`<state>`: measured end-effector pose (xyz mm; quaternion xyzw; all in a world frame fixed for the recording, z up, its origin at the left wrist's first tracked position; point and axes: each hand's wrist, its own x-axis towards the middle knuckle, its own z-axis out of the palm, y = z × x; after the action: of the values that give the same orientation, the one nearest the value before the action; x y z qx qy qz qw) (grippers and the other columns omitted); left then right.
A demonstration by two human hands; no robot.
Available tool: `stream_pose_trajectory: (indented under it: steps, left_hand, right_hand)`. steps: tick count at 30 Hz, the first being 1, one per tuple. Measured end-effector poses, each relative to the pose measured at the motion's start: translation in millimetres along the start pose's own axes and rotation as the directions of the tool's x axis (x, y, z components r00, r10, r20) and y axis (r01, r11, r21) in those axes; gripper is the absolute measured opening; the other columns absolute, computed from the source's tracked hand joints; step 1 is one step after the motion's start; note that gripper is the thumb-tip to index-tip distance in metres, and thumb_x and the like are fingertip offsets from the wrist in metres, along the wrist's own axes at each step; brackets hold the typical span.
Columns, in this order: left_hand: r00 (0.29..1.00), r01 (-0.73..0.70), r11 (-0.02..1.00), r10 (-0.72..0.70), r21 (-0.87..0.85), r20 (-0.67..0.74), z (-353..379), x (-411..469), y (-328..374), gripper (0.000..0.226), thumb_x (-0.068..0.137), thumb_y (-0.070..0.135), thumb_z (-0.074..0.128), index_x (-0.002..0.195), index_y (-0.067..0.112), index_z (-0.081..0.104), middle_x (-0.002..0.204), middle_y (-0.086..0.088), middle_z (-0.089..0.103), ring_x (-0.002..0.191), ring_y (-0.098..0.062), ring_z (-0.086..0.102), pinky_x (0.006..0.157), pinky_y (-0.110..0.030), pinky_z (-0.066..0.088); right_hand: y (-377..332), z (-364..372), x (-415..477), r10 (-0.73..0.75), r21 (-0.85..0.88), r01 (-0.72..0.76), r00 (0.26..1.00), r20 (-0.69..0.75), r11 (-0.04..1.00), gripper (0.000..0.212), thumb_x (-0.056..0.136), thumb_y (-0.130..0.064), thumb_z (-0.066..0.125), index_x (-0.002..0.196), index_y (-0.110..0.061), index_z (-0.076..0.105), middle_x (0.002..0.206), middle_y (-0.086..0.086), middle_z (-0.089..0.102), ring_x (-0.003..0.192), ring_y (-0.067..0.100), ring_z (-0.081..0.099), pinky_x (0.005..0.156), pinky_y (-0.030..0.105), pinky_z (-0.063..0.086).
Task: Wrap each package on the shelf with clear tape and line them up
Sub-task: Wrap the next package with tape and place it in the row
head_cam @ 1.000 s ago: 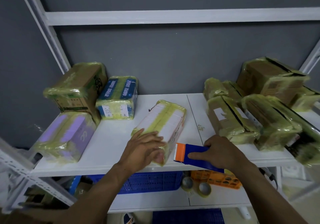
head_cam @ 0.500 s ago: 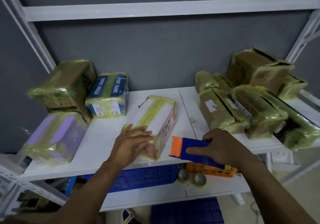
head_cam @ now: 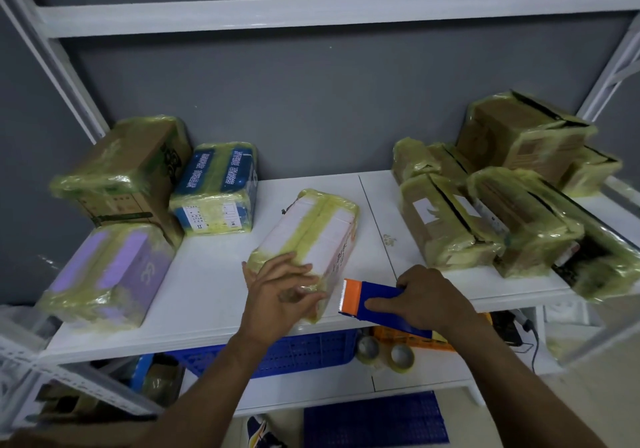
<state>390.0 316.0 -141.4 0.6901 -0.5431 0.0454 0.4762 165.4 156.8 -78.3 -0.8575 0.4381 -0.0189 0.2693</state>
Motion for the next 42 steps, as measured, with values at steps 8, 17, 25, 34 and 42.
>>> stream_pose_trajectory:
  steps: [8,17,25,34,42]
  left_hand:
    - [0.996,-0.065,0.996,0.068,0.058,-0.053,2.3,0.5,-0.8,0.031,0.069,0.050,0.084,0.089,0.027,0.082,0.108,0.019,0.073,0.124,-0.001,0.055,0.113,-0.012,0.016]
    - [0.997,-0.065,0.997,0.066,0.028,-0.044,7.1,2.3,-4.1,0.032,0.062,0.031,0.096,0.090,0.023,0.082,0.107,0.017,0.073,0.124,-0.007,0.055,0.111,-0.016,0.024]
    - [0.997,-0.027,0.998,0.031,0.058,-0.074,8.4,2.4,1.3,0.034,0.062,0.028,0.096,0.092,0.024,0.082,0.105,0.017,0.073,0.124,-0.009,0.052,0.112,-0.021,0.024]
    - [0.996,0.030,0.992,-0.019,0.119,-0.092,17.2,-1.1,3.3,0.030,0.062,0.043,0.090,0.088,0.032,0.078,0.105,0.026,0.069,0.124,-0.006,0.054,0.112,-0.033,0.022]
    - [0.975,0.221,0.877,-0.210,0.427,-0.074,16.9,3.8,22.4,0.095,0.064,0.087,0.062,0.142,0.037,0.044,0.157,0.003,0.032,0.147,-0.025,0.026,0.114,-0.066,0.025]
  right_hand:
    - [-17.2,22.6,12.8,0.011,-0.045,-0.011,1.000,-0.008,0.999,0.063,0.065,-0.082,0.072,0.067,-0.021,0.059,0.063,-0.006,0.060,0.058,0.009,0.061,0.051,0.024,0.043]
    - [-28.7,32.7,10.0,0.014,-0.114,-0.023,0.997,-0.081,0.993,0.065,0.070,-0.087,0.063,0.075,-0.023,0.051,0.073,-0.006,0.057,0.065,0.011,0.059,0.056,0.027,0.042]
    - [-42.1,36.1,3.1,-0.030,-0.247,-0.015,0.983,-0.180,0.969,0.060,0.080,-0.082,0.058,0.085,-0.023,0.048,0.079,-0.007,0.048,0.075,0.016,0.055,0.067,0.030,0.045]
    - [-37.7,47.9,8.7,-0.018,-0.275,-0.055,0.967,-0.256,0.960,0.056,0.088,-0.078,0.051,0.088,-0.023,0.045,0.090,-0.001,0.056,0.078,0.018,0.054,0.071,0.032,0.050]
    - [-14.9,34.1,11.6,0.058,-0.089,-0.088,0.955,-0.290,0.992,0.066,0.083,-0.084,0.052,0.083,-0.019,0.056,0.082,-0.001,0.062,0.076,0.021,0.065,0.067,0.032,0.054]
